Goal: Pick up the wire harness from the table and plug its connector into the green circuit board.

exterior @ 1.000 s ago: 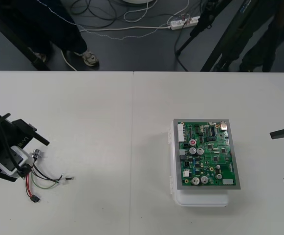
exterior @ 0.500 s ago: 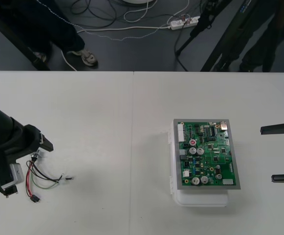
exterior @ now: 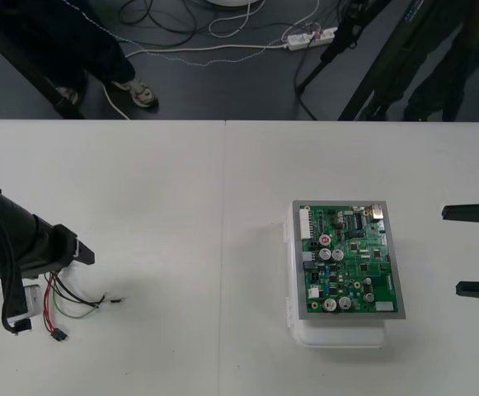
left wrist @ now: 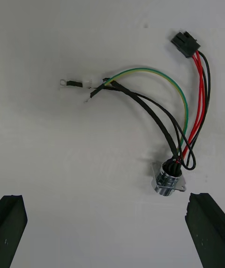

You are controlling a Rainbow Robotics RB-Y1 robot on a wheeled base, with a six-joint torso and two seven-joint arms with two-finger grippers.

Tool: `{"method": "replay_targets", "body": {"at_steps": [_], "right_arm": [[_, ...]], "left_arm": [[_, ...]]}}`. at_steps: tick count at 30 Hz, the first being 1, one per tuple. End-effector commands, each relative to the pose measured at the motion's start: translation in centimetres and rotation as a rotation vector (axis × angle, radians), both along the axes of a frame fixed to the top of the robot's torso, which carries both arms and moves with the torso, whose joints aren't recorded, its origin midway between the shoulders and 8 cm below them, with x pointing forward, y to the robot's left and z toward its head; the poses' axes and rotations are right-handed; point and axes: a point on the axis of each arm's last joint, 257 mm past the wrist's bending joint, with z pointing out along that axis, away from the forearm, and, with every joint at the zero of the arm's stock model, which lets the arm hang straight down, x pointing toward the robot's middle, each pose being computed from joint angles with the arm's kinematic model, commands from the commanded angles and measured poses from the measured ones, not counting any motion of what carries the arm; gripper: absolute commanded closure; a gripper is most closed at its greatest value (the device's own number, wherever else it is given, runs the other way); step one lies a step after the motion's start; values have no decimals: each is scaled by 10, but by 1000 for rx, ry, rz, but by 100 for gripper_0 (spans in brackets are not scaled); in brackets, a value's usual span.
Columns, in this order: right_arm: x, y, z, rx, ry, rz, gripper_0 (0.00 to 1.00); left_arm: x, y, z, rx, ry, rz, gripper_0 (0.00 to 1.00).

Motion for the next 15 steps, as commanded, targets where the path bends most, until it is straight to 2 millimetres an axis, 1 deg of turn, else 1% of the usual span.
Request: {"method": "replay_targets", "body": {"at_steps": [1, 4, 7, 10, 12, 14, 15], "right_arm": [[21, -2, 17, 83, 13, -33, 0], [23, -1, 15, 94, 14, -32, 0], [23, 4, 14, 98, -3, -16, 0], [20, 14, 11, 101, -42, 22, 0], [19, 22, 4, 127, -33, 45, 0], [19, 26, 0, 139, -25, 55, 0], [21, 32, -5, 158, -11, 68, 0]], "left_arm": [[46, 14, 12, 45, -135, -114, 0], [53, 20, 7, 63, -149, -143, 0], [65, 30, 0, 87, -167, -175, 0], [71, 36, -9, 97, -171, -190, 0], [76, 39, -14, 105, -178, -206, 0], [77, 41, -18, 111, -181, -220, 0], [80, 40, -22, 118, -190, -251, 0]]}}
